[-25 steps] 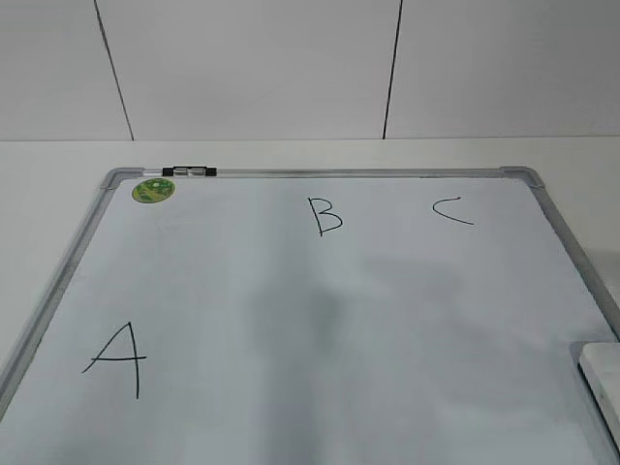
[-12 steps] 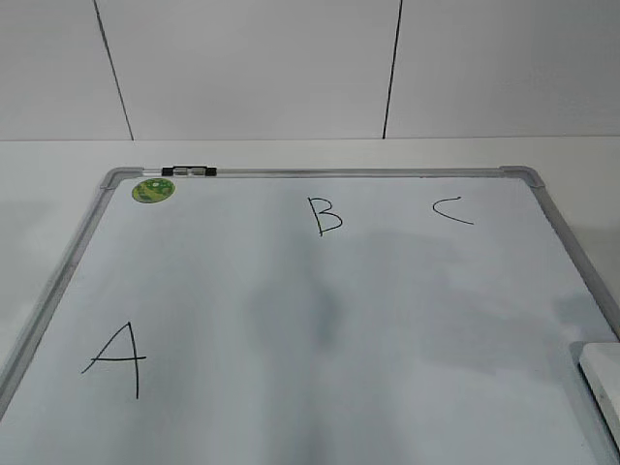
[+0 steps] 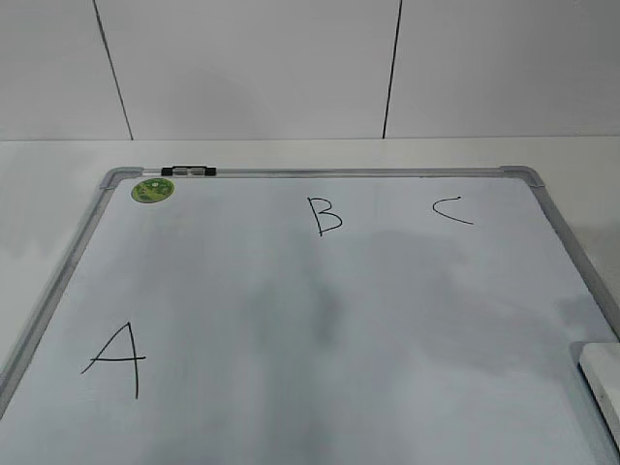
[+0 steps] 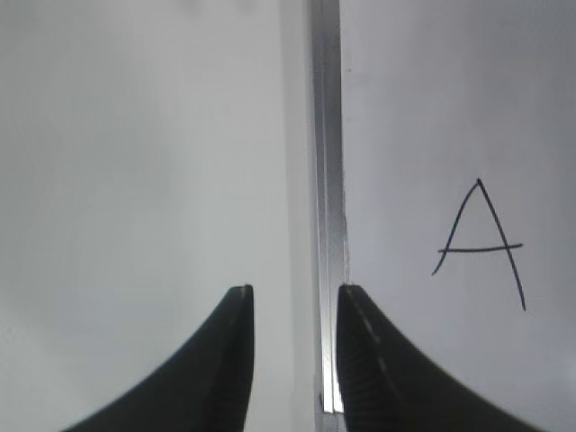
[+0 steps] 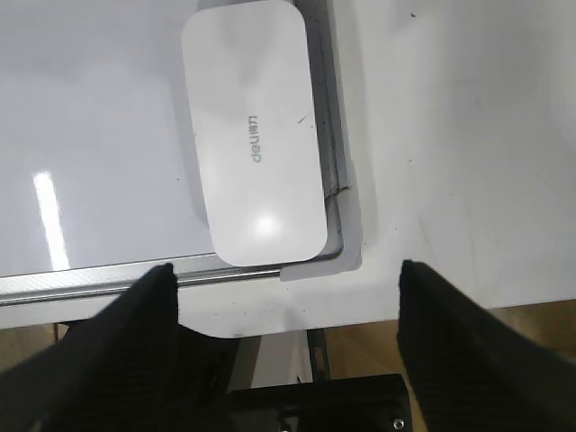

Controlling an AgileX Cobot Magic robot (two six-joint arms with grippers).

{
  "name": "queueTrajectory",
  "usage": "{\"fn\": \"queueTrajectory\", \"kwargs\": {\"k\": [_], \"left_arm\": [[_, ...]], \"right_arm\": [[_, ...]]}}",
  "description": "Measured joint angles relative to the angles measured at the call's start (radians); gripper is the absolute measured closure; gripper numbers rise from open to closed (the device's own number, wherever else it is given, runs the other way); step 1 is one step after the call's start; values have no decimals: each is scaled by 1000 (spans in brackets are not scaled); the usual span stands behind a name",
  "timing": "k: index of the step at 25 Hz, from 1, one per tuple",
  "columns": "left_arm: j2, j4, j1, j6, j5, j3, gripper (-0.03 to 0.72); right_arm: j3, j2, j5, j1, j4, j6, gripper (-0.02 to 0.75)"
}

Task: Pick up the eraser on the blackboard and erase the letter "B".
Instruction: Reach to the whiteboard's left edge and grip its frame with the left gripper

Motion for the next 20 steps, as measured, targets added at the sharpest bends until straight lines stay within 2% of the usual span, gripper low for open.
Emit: {"fn": "queueTrajectory", "kwargs": {"k": [9,20], "left_arm": [[293,3,0,30,-41,-170,449],[484,-18,0,63,-102,-206,449]], "right_arm": [[0,0,0,0,-2,2,154],[0,0,0,0,-2,2,154]]}}
